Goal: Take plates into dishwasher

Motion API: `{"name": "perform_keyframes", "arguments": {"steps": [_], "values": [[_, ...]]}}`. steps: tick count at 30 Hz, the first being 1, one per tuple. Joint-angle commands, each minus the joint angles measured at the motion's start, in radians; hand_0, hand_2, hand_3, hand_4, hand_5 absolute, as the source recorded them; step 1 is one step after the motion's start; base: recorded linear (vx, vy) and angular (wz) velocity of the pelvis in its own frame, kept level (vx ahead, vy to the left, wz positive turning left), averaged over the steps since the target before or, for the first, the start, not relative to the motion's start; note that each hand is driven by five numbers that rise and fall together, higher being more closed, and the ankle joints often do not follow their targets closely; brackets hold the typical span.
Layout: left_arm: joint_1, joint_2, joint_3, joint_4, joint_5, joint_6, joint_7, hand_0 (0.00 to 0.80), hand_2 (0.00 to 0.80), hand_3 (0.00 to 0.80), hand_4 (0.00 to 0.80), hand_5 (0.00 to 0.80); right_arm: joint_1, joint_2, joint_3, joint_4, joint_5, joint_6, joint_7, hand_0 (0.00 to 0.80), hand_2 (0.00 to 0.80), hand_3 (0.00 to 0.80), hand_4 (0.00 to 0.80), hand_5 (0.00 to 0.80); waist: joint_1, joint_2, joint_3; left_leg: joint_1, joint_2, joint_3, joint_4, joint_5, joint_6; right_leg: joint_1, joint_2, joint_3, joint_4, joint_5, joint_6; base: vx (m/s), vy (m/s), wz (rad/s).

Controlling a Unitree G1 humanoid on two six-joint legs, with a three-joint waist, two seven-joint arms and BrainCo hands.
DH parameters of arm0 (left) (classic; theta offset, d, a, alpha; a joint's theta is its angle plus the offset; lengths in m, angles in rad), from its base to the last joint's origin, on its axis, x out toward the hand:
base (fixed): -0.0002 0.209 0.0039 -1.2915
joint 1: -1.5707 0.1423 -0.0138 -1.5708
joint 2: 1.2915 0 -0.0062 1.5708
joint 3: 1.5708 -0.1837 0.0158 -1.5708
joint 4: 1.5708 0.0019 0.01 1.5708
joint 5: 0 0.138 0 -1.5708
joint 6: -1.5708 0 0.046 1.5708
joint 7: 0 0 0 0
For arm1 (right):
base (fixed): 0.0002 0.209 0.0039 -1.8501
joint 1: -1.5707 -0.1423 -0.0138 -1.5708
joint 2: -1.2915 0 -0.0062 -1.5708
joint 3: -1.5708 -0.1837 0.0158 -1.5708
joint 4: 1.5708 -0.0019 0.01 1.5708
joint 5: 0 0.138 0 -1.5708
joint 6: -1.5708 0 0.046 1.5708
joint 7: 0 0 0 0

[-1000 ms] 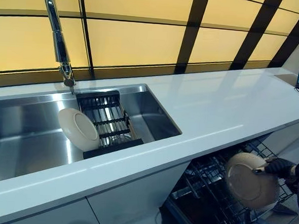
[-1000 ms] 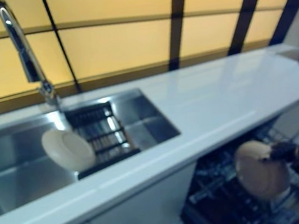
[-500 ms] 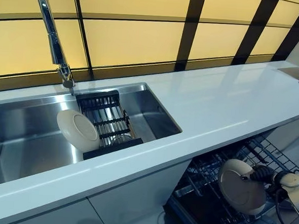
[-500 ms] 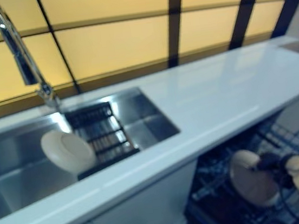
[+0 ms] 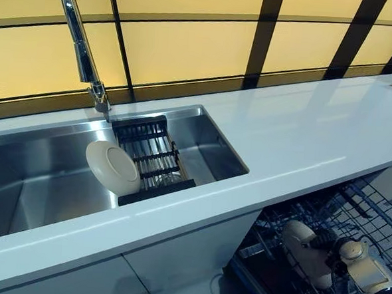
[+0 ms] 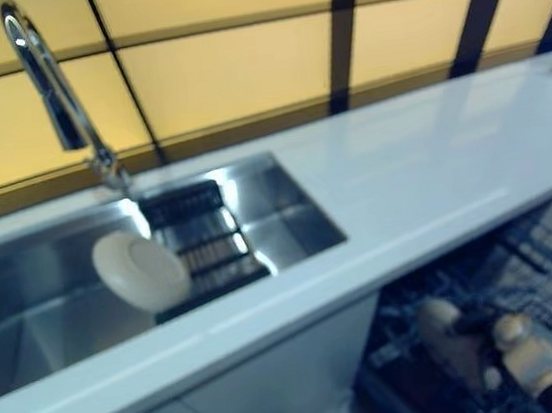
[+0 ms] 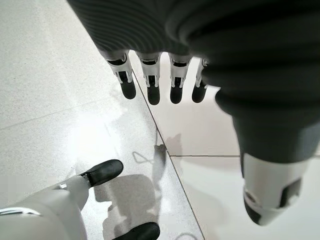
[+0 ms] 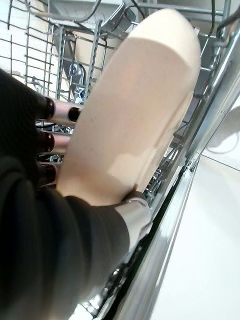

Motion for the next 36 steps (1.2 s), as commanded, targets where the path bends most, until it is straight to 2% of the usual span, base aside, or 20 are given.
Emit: {"name": "perform_keyframes", "arguments": {"steps": [1,11,26,27,36], "values": [[-0.044,0.034,-0.004,0.006,-0.017,-0.014,0.012,0.0,0.0,0.0,0.0,0.0,-0.09,0.049,0.041,0.058,-0.009,-0.039,-0.022,0.8,0.8,0.8,0.8,0.8,0.036,-0.03,-0.001,-0.023,-0.007,-0.051,0.002,-0.011,-0.001,0.025,-0.045,-0.016,0.013,-0.015,0.083,-0.006,-0.012,0.1],[-0.056,0.04,-0.01,-0.001,-0.006,-0.007,0.006,0.0,0.0,0.0,0.0,0.0,-0.126,0.078,0.082,0.155,-0.044,-0.028,-0.017,0.8,0.8,0.8,0.8,0.8,0.053,-0.024,0.001,-0.034,-0.009,-0.071,0.002,-0.006,-0.005,0.021,-0.053,-0.03,0.012,-0.016,0.083,-0.008,-0.009,0.08],[-0.065,0.043,-0.01,0.005,0.012,-0.021,-0.005,0.0,0.0,0.0,0.0,0.0,-0.112,0.097,0.087,0.254,-0.025,-0.062,-0.023,0.8,0.8,0.8,0.8,0.8,0.064,-0.027,-0.004,-0.035,-0.009,-0.083,0.002,-0.006,-0.006,0.024,-0.056,-0.033,0.008,-0.017,0.084,-0.001,0.0,0.01],[-0.064,0.043,-0.01,0.005,0.014,-0.023,-0.004,0.0,0.0,0.0,0.0,0.0,-0.109,0.099,0.083,0.257,-0.022,-0.062,-0.041,0.0,0.0,0.0,0.0,0.0,0.065,-0.028,-0.005,-0.035,-0.009,-0.084,0.002,-0.006,-0.006,0.025,-0.055,-0.032,0.008,-0.017,0.084,0.0,0.0,0.0],[-0.066,0.042,-0.008,0.006,0.021,-0.025,0.0,0.0,0.0,0.0,0.0,0.0,-0.108,0.083,0.047,0.225,0.005,-0.022,-0.053,0.0,0.0,0.0,0.0,0.0,0.059,-0.037,-0.005,-0.031,-0.009,-0.082,0.002,-0.008,-0.004,0.027,-0.049,-0.022,0.009,-0.016,0.083,0.0,0.0,0.0]]}}
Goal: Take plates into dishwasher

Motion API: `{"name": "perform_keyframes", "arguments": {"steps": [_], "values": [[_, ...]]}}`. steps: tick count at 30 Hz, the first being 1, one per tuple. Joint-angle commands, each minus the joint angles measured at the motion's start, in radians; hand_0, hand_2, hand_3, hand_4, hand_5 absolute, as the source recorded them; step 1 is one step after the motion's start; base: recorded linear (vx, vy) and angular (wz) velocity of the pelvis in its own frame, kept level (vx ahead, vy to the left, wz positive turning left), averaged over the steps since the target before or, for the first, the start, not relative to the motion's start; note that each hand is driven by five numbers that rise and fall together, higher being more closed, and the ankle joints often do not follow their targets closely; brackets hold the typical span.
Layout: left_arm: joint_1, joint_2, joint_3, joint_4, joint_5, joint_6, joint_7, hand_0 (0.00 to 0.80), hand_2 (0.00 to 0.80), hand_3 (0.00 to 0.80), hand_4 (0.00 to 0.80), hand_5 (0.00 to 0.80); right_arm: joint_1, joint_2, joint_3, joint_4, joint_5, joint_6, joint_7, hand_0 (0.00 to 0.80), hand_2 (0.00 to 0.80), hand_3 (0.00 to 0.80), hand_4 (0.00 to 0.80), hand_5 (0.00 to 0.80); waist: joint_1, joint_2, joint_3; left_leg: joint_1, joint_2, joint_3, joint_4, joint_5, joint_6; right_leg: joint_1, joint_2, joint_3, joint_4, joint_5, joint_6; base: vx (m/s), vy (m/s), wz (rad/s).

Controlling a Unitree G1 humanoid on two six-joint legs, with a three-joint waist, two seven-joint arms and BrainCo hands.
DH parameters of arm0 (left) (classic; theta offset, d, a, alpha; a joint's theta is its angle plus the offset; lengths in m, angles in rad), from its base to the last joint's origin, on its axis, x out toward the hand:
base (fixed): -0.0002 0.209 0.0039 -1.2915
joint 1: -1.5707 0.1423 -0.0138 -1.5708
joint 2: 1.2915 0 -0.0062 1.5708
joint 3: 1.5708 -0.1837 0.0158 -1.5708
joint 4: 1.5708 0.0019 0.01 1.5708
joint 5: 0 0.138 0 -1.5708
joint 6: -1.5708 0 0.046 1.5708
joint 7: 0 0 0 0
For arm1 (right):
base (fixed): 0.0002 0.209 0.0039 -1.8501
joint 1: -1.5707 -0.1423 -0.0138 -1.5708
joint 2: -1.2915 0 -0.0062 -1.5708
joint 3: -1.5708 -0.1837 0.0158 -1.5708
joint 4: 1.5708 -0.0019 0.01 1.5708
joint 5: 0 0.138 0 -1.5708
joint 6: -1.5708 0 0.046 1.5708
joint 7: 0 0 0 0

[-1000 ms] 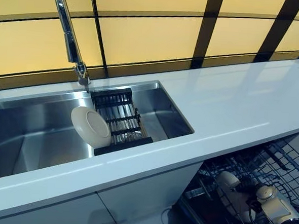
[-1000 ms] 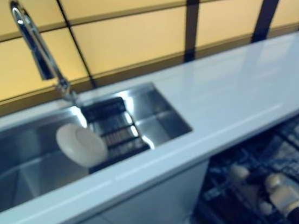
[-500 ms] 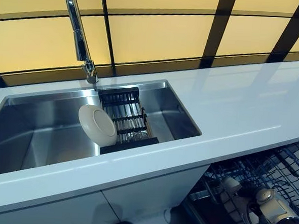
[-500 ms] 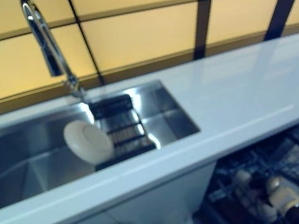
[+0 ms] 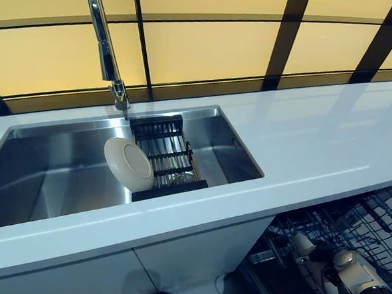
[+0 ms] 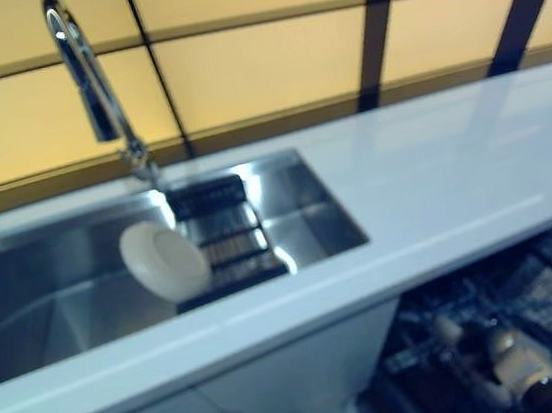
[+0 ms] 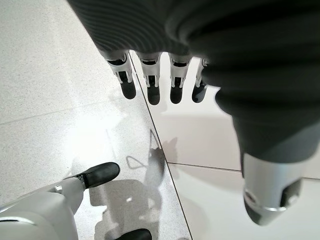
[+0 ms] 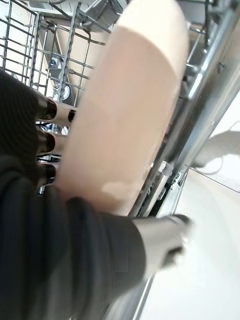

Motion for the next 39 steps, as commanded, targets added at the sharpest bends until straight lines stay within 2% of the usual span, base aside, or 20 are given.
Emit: {"name": "perform_keyframes", "arguments": {"steps": [1,8,16,25,32,35,39], "values": [[-0.054,0.039,-0.007,0.016,0.017,-0.024,0.005,0.0,0.0,0.0,0.0,0.0,-0.053,0.013,0.006,0.009,0.025,0.015,-0.017,0.0,0.0,0.0,0.0,0.0,0.028,-0.053,-0.006,-0.017,-0.008,-0.039,0.002,-0.015,-0.003,0.023,-0.044,0.016,0.01,-0.008,0.095,0.0,0.0,0.0],[-0.047,0.038,0.005,0.016,0.022,-0.021,0.009,0.0,0.0,0.0,0.0,0.0,-0.044,-0.029,-0.043,-0.045,0.029,0.034,-0.028,0.0,0.0,0.0,0.0,0.0,0.018,-0.063,-0.01,-0.012,-0.006,-0.03,0.002,-0.017,-0.002,0.024,-0.038,0.027,0.011,-0.007,0.095,0.0,0.0,0.0],[-0.039,0.048,0.03,0.026,0.026,-0.029,0.013,0.0,0.0,0.0,0.0,0.0,-0.035,-0.123,-0.12,-0.086,0.01,0.062,-0.014,0.0,0.0,0.0,0.0,0.0,0.001,-0.08,-0.012,-0.005,-0.001,-0.014,0.002,-0.021,0.001,0.023,-0.029,0.045,0.013,-0.004,0.097,0.0,0.0,0.0],[-0.028,0.059,0.039,0.03,0.025,-0.026,0.021,0.0,0.0,0.0,0.0,0.0,-0.054,-0.302,-0.215,-0.097,0.077,0.1,0.059,0.0,0.0,0.0,0.0,0.0,-0.012,-0.105,-0.022,0.002,0.007,-0.005,0.002,-0.021,-0.003,0.029,-0.017,0.058,0.014,0.0,0.096,0.013,-0.007,-0.05],[-0.006,0.071,0.037,0.034,0.017,-0.033,0.019,0.0,0.0,0.0,0.0,0.0,-0.091,-0.483,-0.29,-0.052,0.161,0.088,0.098,0.0,0.0,0.0,0.0,0.0,-0.016,-0.125,-0.036,0.01,0.011,-0.001,0.002,-0.021,-0.005,0.04,-0.007,0.063,0.011,0.003,0.095,0.03,-0.009,-0.03],[-0.004,0.08,0.031,0.038,0.007,-0.032,0.017,0.0,0.0,0.0,0.0,0.0,-0.139,-0.543,-0.289,-0.022,0.208,0.093,0.12,0.0,0.0,0.0,0.0,0.0,-0.012,-0.133,-0.04,0.011,0.011,-0.003,0.002,-0.02,-0.006,0.042,-0.006,0.063,0.011,0.004,0.095,0.016,-0.004,-0.06],[-0.005,0.084,0.016,0.045,-0.004,-0.036,0.016,0.0,0.0,0.0,0.0,0.0,-0.261,-0.599,-0.217,0.065,0.241,0.129,0.138,0.0,0.0,0.0,0.0,0.0,0.001,-0.141,-0.048,0.013,0.009,-0.01,0.002,-0.02,-0.006,0.05,-0.005,0.059,0.008,0.002,0.092,0.005,0.0,-0.01]]}}
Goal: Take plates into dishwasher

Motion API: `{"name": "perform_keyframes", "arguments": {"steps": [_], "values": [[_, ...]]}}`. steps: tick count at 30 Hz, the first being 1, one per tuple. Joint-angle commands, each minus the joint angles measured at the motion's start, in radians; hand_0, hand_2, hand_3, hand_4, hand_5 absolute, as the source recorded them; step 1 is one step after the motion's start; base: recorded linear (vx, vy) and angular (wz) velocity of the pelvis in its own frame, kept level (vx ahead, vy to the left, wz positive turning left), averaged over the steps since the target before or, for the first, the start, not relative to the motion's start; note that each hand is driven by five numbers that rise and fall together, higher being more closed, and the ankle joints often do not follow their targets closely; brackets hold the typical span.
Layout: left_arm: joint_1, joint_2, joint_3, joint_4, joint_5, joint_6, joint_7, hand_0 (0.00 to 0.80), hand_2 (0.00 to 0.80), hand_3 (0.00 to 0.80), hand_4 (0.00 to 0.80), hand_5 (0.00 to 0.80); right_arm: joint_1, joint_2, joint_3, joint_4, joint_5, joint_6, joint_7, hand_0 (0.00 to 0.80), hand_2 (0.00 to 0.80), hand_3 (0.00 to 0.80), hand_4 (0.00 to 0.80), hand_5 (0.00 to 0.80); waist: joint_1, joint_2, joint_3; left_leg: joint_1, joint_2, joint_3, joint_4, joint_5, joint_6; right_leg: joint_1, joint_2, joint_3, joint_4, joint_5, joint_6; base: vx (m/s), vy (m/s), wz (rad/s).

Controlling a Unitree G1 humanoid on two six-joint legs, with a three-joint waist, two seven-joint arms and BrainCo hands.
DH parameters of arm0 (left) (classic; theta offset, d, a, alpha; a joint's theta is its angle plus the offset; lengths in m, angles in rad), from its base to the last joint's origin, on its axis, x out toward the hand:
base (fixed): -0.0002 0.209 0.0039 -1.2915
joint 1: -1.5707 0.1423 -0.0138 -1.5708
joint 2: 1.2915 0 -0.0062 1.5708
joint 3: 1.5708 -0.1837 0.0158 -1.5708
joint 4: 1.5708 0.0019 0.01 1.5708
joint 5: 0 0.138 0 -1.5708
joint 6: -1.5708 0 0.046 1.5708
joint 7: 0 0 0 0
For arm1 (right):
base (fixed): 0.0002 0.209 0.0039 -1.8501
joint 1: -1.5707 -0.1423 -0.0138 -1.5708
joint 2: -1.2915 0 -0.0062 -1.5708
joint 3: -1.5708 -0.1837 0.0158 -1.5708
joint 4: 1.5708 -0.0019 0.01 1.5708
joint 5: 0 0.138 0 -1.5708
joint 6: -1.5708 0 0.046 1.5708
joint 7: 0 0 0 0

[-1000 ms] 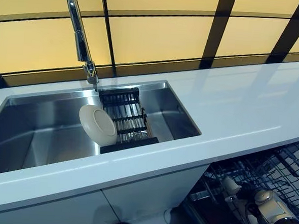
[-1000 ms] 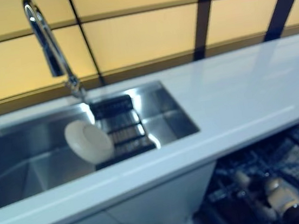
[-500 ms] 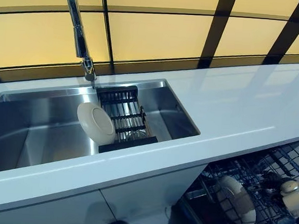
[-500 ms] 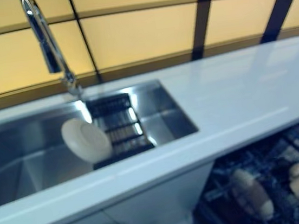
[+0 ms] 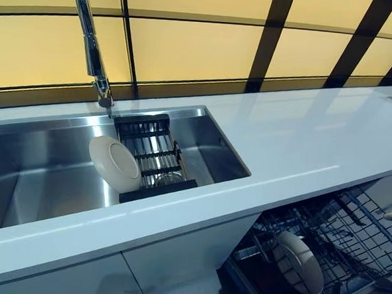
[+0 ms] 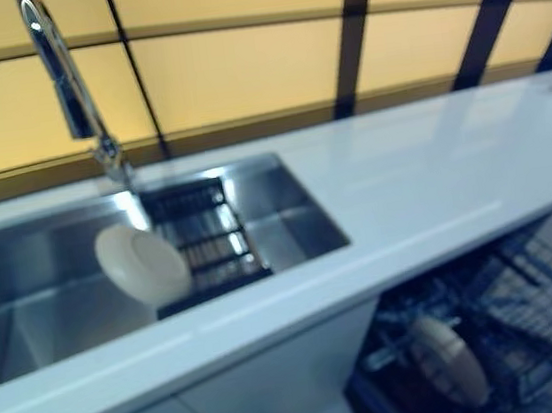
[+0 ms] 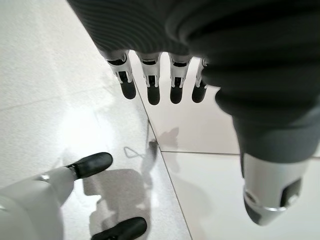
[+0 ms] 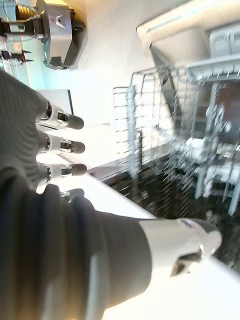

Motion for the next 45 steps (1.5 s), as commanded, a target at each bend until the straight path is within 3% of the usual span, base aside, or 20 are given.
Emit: {"name": "perform_keyframes", "arguments": {"steps": [1,11,19,21,25,26,28,35,45], "values": [[-0.007,0.068,-0.025,0.049,-0.005,-0.03,0.009,0.0,0.0,0.0,0.0,0.0,-0.141,-0.07,0.067,0.084,0.037,0.017,-0.013,0.0,0.0,0.0,0.0,0.0,0.039,-0.051,-0.053,-0.02,0.006,-0.043,0.003,-0.011,-0.006,0.031,-0.014,0.021,0.006,0.0,0.091,0.0,0.0,0.0],[-0.007,0.081,-0.061,0.084,-0.017,-0.048,0.005,0.0,0.0,0.0,0.0,0.0,-0.601,-0.139,0.37,0.216,0.103,-0.024,-0.149,0.0,0.0,0.0,0.0,0.0,0.08,-0.065,-0.069,-0.021,-0.007,-0.07,0.003,-0.008,-0.008,0.044,-0.02,0.0,0.002,-0.006,0.087,0.002,0.002,0.0],[-0.011,0.074,-0.084,0.082,-0.039,-0.047,0.002,0.0,0.0,0.0,0.0,0.0,-0.893,-0.099,0.615,0.201,0.098,-0.087,-0.278,0.0,0.0,0.0,0.0,0.0,0.11,-0.063,-0.078,-0.021,-0.015,-0.096,0.003,-0.002,-0.009,0.055,-0.031,-0.025,0.002,-0.014,0.085,0.011,0.011,0.07],[-0.011,0.071,-0.086,0.081,-0.042,-0.043,-0.001,0.0,0.0,0.0,0.0,0.0,-0.951,-0.07,0.657,0.159,0.092,-0.154,-0.321,0.0,0.0,0.0,0.0,0.0,0.122,-0.061,-0.081,-0.023,-0.017,-0.107,0.003,0.0,-0.01,0.058,-0.035,-0.036,0.002,-0.018,0.085,0.017,0.02,0.09],[-0.012,0.068,-0.082,0.077,-0.053,-0.035,-0.002,0.0,0.0,0.0,0.0,0.0,-0.968,-0.033,0.681,0.053,0.058,-0.209,-0.33,0.0,0.0,0.0,0.0,0.0,0.135,-0.058,-0.084,-0.024,-0.019,-0.122,0.003,0.002,-0.008,0.062,-0.039,-0.047,0.002,-0.022,0.084,0.029,0.014,0.08],[-0.012,0.063,-0.08,0.076,-0.057,-0.033,0.001,0.0,0.0,0.0,0.0,0.0,-0.967,-0.015,0.69,0.019,-0.003,-0.262,-0.323,0.0,0.0,0.0,0.0,0.0,0.143,-0.06,-0.086,-0.025,-0.02,-0.128,0.003,0.002,-0.008,0.063,-0.041,-0.054,0.002,-0.024,0.084,0.037,0.008,0.15],[-0.009,0.061,-0.079,0.074,-0.059,-0.034,0.001,0.0,0.0,0.0,0.0,0.0,-0.978,-0.006,0.713,-0.008,-0.037,-0.277,-0.313,0.0,0.0,0.0,0.0,0.0,0.15,-0.061,-0.087,-0.027,-0.021,-0.135,0.003,0.004,-0.007,0.064,-0.043,-0.058,0.002,-0.025,0.083,0.03,0.005,0.13],[0.004,0.051,-0.084,0.058,-0.06,-0.033,0.007,0.0,0.0,0.0,0.0,0.0,-1.086,0.025,0.885,-0.093,-0.233,-0.458,-0.289,0.0,0.0,0.0,0.0,0.0,0.187,-0.073,-0.081,-0.043,-0.02,-0.16,0.003,0.013,-0.007,0.063,-0.05,-0.094,0.002,-0.028,0.088,0.01,-0.004,0.19],[0.014,0.049,-0.07,0.045,-0.062,-0.036,0.006,0.0,0.0,0.0,0.0,0.0,-1.176,0.052,1.06,-0.282,-0.65,-0.699,-0.329,0.0,0.0,0.0,0.0,0.0,0.228,-0.087,-0.067,-0.061,-0.017,-0.187,0.003,0.022,-0.008,0.063,-0.065,-0.145,0.002,-0.031,0.097,-0.006,-0.005,0.18]]}}
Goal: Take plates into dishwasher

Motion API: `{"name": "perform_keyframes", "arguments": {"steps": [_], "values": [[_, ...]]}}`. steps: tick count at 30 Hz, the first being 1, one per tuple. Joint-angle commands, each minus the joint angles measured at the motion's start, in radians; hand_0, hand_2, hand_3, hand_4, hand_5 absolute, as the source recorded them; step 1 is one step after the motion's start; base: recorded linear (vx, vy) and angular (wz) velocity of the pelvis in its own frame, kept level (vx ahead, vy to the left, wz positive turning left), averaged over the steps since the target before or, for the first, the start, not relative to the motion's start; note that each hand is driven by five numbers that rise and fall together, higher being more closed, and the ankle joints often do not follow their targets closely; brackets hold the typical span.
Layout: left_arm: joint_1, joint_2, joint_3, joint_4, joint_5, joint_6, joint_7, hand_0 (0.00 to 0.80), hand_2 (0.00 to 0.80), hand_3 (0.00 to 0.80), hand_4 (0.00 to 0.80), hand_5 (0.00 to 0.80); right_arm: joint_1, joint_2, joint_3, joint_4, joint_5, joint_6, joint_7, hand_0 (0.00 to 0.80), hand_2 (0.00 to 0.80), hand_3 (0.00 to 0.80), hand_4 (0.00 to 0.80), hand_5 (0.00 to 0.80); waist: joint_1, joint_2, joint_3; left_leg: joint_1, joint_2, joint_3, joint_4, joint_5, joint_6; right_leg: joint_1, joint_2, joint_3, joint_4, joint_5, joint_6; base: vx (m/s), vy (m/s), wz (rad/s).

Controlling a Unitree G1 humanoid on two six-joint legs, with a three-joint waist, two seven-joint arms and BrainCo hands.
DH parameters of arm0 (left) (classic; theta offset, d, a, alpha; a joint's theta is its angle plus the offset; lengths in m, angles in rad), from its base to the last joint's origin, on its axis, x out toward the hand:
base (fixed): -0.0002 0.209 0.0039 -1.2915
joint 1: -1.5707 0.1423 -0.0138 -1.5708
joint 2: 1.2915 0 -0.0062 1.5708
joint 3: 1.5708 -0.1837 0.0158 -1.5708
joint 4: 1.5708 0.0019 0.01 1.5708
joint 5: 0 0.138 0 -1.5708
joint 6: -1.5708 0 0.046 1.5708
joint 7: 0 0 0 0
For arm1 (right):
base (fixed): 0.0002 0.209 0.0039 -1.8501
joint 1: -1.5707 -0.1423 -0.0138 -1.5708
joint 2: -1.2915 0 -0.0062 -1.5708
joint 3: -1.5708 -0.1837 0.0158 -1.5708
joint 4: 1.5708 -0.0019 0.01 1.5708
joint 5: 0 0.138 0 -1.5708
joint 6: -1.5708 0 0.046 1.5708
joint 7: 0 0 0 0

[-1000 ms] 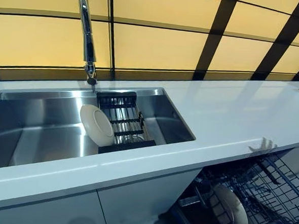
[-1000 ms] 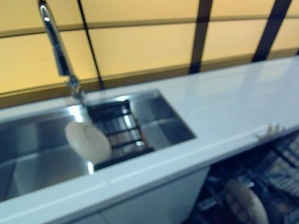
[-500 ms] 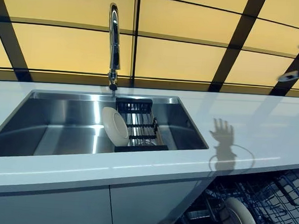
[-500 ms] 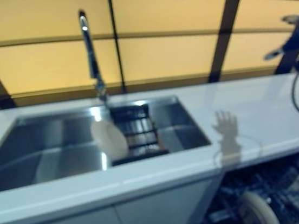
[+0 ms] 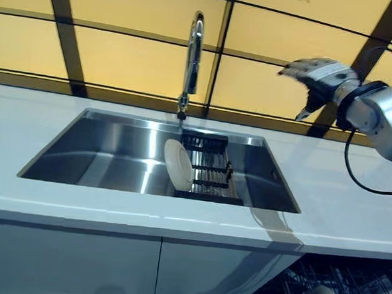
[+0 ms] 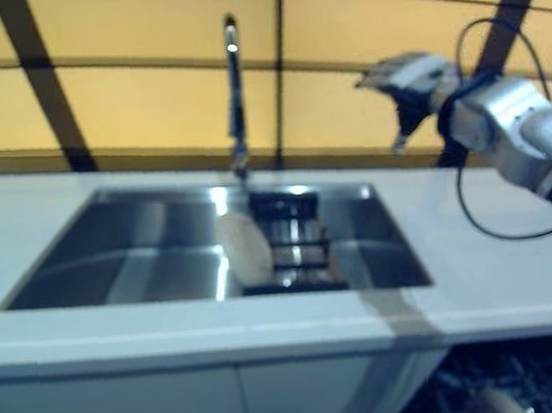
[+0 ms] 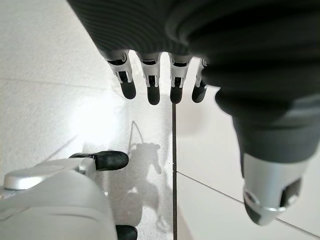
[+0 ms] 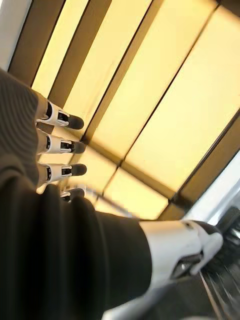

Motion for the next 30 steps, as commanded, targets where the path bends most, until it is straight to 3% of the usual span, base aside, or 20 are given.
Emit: {"name": "perform_keyframes", "arguments": {"steps": [1,14,30], "values": [[-0.036,0.026,-0.008,-0.007,-0.017,-0.02,0.008,0.0,0.0,0.0,0.0,0.0,-0.167,-0.045,0.072,-0.01,-0.091,-0.052,-0.021,0.0,0.0,0.0,0.0,0.0,0.034,-0.038,0.019,-0.013,0.004,-0.025,-0.003,-0.011,-0.011,0.042,-0.029,-0.002,0.002,-0.012,0.098,0.014,0.0,0.18],[-0.011,0.027,0.014,-0.011,0.003,-0.036,-0.001,0.0,0.0,0.0,0.0,0.0,-0.214,-0.025,0.118,-0.08,-0.169,-0.156,-0.05,0.0,0.0,0.0,0.0,0.0,0.063,-0.049,0.019,-0.024,0.006,-0.044,-0.003,-0.004,-0.018,0.05,-0.034,-0.039,0.002,-0.021,0.096,0.018,0.004,0.07],[0.011,0.03,0.019,-0.02,0.009,-0.034,-0.003,0.0,0.0,0.0,0.0,0.0,-0.28,0.031,0.132,-0.119,-0.12,-0.154,-0.006,0.0,0.0,0.0,0.0,0.0,0.091,-0.068,0.025,-0.044,0.008,-0.06,-0.003,0.001,-0.023,0.046,-0.033,-0.067,0.002,-0.03,0.094,0.003,0.004,0.06]]}}
